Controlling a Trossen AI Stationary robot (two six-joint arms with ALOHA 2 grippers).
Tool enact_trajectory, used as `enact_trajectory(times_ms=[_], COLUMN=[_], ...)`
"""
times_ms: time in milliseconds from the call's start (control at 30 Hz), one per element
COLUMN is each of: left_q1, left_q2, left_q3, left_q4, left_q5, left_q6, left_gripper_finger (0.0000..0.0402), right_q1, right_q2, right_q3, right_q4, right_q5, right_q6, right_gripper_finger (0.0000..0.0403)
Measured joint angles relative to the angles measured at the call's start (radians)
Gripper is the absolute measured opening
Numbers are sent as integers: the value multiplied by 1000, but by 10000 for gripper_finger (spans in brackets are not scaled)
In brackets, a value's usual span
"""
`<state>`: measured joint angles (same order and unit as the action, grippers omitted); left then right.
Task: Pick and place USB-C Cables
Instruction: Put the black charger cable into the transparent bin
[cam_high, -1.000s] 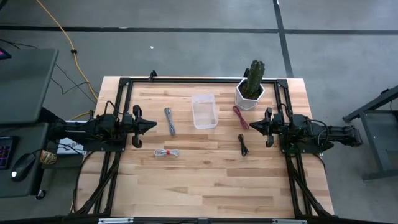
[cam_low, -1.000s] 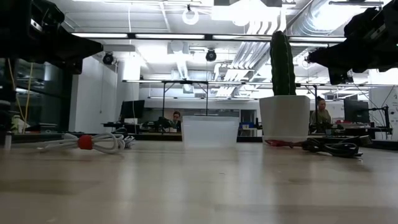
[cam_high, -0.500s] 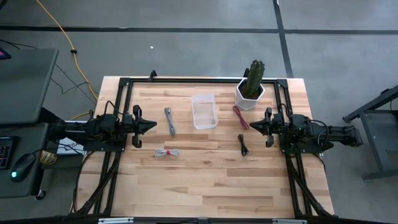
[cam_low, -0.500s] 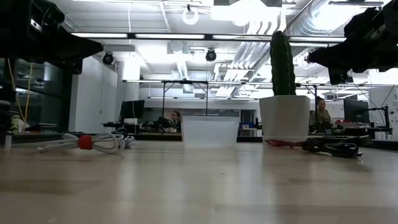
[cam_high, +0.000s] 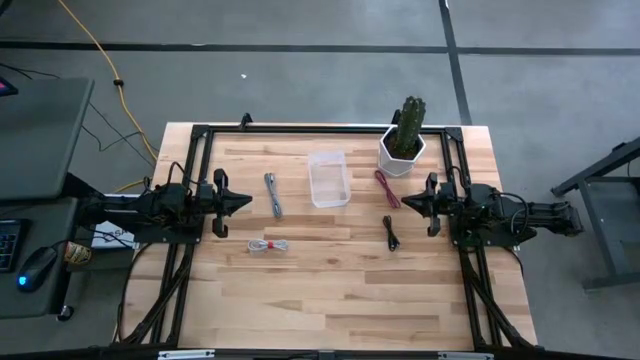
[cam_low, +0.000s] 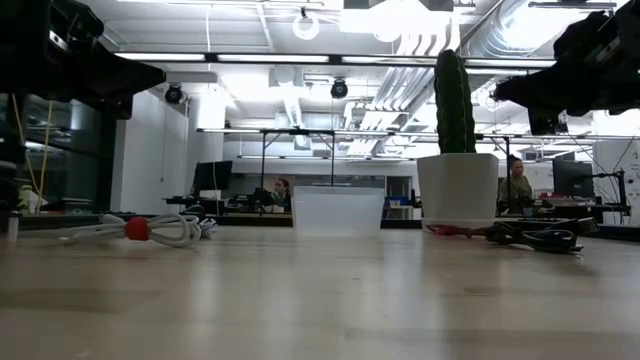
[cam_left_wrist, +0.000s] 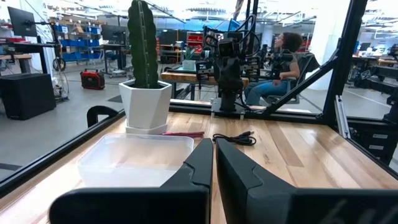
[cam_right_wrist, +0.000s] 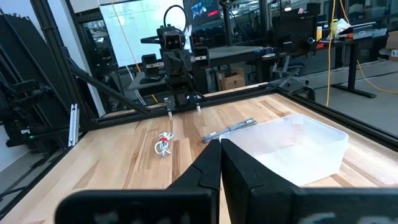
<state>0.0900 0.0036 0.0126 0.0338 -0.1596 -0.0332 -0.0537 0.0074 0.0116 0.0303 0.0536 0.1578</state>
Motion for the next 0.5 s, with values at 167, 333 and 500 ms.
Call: enact_trajectory(times_ms=[167, 333, 500], left_q1=[0, 0, 0], left_q2=[0, 0, 0], left_q3=[0, 0, 0], left_q4=[0, 0, 0], left_q5=[0, 0, 0], left_q6=[0, 0, 0], left_gripper_finger=[3, 3, 3], right_q1=[0, 1, 2], right_q2=[0, 1, 48], right_q3=[0, 0, 62], right_q4=[79, 383, 533], right_q5=[19, 29, 17], right_q6=[-5, 9, 0], right_gripper_finger=[0, 1, 32])
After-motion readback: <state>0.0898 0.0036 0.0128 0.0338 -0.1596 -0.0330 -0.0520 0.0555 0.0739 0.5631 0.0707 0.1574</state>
